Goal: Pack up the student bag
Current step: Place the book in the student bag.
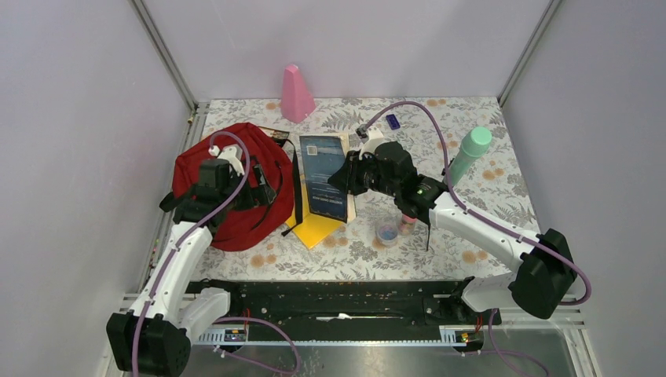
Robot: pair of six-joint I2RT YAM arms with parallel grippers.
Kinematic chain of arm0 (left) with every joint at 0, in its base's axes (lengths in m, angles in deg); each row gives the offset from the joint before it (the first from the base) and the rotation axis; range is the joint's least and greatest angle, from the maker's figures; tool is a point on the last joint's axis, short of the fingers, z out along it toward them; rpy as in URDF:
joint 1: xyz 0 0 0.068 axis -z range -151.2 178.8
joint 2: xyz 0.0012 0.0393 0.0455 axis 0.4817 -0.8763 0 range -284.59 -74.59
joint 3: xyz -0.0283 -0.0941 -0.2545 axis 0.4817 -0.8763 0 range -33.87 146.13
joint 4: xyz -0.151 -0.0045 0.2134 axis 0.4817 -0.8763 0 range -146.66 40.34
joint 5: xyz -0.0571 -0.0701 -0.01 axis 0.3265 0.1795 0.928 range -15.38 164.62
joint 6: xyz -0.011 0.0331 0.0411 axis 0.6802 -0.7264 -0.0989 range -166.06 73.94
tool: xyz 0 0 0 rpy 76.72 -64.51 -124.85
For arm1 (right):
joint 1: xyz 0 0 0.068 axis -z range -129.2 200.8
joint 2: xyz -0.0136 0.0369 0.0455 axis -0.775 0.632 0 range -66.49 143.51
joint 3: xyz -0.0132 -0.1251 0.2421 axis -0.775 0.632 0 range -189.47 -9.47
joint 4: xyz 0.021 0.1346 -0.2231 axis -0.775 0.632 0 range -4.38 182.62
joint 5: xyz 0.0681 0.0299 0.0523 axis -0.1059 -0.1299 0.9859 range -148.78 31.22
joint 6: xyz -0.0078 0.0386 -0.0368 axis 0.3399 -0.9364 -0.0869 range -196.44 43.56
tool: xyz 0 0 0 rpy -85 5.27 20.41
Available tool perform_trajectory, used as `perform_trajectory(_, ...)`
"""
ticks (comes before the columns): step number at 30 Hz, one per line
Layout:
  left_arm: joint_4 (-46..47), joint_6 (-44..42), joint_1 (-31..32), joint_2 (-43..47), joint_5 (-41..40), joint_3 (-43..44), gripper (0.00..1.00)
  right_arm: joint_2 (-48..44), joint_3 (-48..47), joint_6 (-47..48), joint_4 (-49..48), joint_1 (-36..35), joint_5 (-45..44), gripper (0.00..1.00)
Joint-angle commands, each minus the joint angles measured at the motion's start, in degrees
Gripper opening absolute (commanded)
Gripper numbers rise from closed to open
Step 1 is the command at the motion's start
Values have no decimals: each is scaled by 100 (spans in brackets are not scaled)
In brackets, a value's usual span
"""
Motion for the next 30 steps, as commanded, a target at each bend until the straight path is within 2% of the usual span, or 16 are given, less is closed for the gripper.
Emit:
perform_trajectory(1,130,155,30,-75,103,-120,89,-96,-169,62,-649,29,-38,0)
perform_trajectory(7,109,442,204,-416,58,-116,87,-95,-124,-110,-790,28,169,0)
perform_trajectory(10,109,484,211,-514,-105,-105,82,-121,-58,-172,-807,30,174,0)
perform_trajectory(14,109,504,218,-623,-179,-59,66,-138,-42,-183,-807,28,181,0)
perform_trajectory(21,40,515,220,-764,-278,-67,58,-110,-64,-175,-807,34,202,0)
perform_trajectory(25,51,532,218,-677,-351,-39,40,-120,-60,-182,-807,37,230,0)
perform_trajectory(30,115,496,220,-442,-156,75,3,-100,-34,-238,-802,40,319,0)
